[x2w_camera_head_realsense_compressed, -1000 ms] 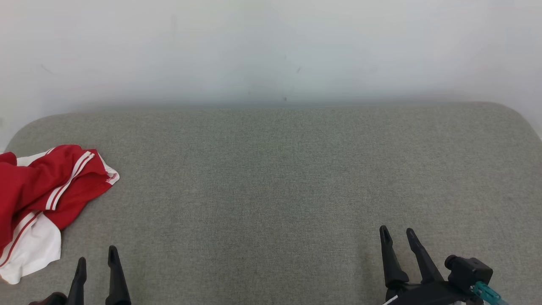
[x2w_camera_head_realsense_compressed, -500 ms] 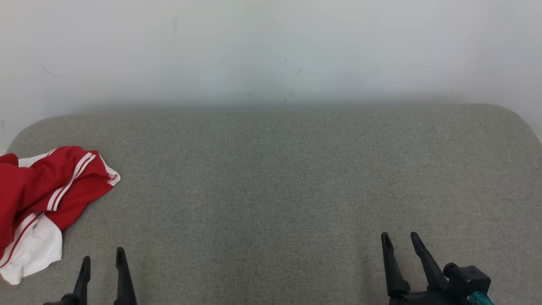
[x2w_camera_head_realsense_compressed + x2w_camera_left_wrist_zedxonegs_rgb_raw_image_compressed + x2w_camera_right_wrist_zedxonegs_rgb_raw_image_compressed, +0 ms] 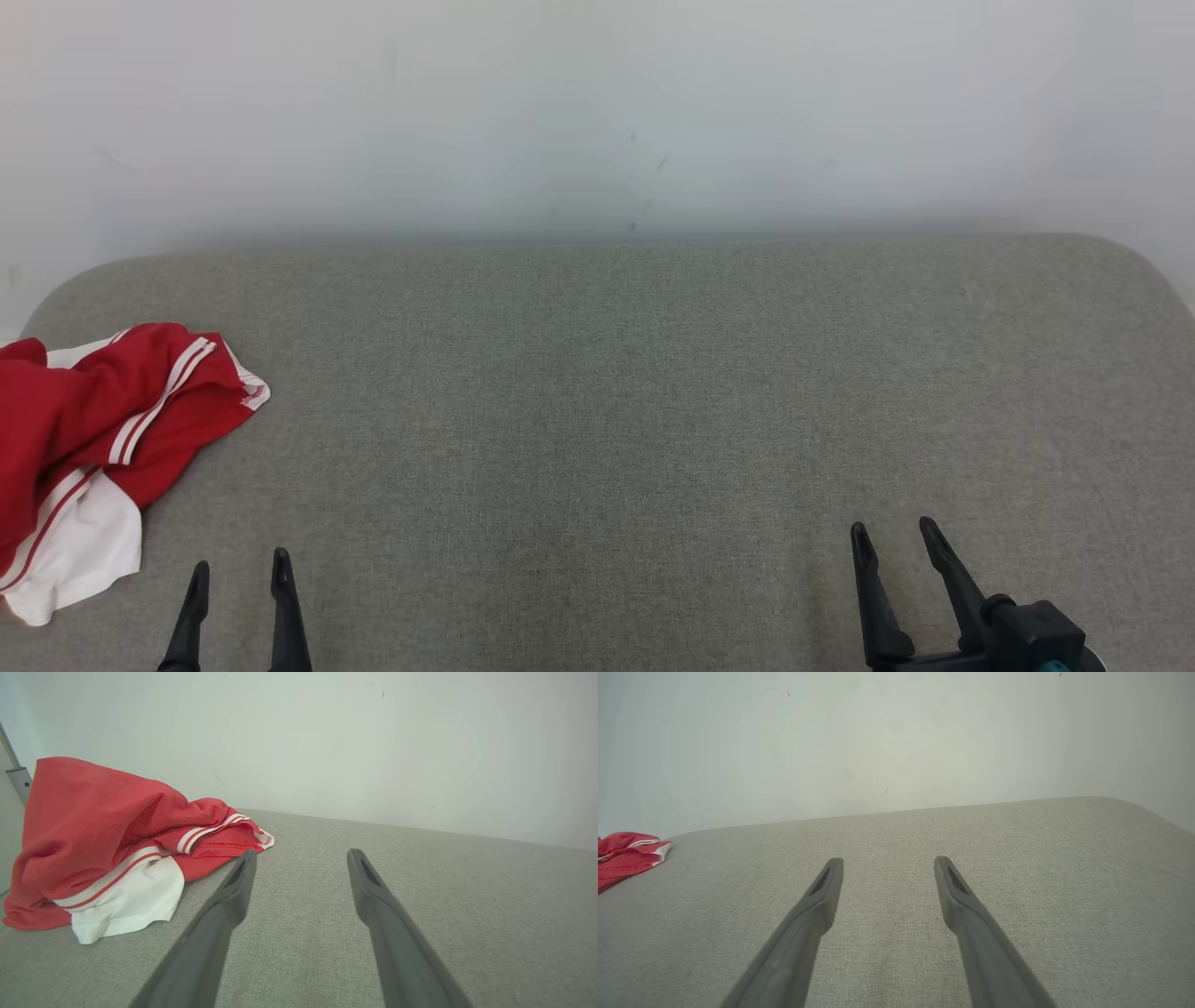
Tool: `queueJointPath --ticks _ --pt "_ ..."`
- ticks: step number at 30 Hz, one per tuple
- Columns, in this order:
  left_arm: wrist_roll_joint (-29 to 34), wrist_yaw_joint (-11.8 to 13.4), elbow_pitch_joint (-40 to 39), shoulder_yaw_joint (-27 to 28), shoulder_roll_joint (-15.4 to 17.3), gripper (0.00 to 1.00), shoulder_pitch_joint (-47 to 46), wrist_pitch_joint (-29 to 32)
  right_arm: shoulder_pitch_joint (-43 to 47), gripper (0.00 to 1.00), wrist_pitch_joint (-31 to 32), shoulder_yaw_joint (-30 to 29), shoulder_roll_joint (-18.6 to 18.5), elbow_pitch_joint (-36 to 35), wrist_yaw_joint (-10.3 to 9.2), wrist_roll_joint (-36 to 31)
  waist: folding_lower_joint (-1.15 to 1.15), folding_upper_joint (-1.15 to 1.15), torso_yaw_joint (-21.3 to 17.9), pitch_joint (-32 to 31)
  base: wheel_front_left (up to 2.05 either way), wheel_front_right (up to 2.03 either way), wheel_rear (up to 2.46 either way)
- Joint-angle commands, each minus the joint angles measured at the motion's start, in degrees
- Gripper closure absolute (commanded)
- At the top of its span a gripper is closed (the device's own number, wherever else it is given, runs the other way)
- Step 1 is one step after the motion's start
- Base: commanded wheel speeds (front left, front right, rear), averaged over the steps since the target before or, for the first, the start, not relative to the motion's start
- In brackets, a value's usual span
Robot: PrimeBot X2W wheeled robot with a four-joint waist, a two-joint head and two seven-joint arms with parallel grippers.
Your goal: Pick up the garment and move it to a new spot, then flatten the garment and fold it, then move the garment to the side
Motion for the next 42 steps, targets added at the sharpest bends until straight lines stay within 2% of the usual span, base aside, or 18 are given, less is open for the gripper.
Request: queueJointPath --ticks 1,10,14,21,42 --pt "1.83 -0.31 -0.77 0.00 0.14 0.00 0.90 -0.66 1.14 0.00 -0.62 -0.48 0.03 -0.68 -0.11 -1.79 0.00 0.00 -0.02 -0.06 0.00 0.00 0.00" --pt "4.59 -1.02 -1.10 0.18 0.10 0.00 2.17 -1.59 2.55 0.00 -1.26 -1.43 0.04 -1.30 -0.11 -4.32 0.00 0.00 -0.36 -0.37 0.00 0.00 0.00" --pt "5.94 -2.27 -1.38 -0.50 0.09 0.00 2.81 -1.98 3.35 0.00 -1.61 -2.16 0.04 -1.52 -0.12 -5.38 0.00 0.00 -0.29 -0.55 0.00 0.00 0.00" --pt "4.55 -3.98 -1.60 -0.86 0.07 0.00 2.94 -2.01 3.27 0.00 -1.60 -2.79 0.04 -1.17 -0.12 -4.46 0.00 0.00 -0.01 -0.73 0.00 0.00 0.00" --pt "3.51 -4.39 -1.35 -1.46 0.15 0.00 3.14 -2.01 3.25 0.00 -1.60 -3.11 0.04 -0.71 -0.12 -3.34 0.00 0.00 -0.01 -0.73 0.00 0.00 0.00"
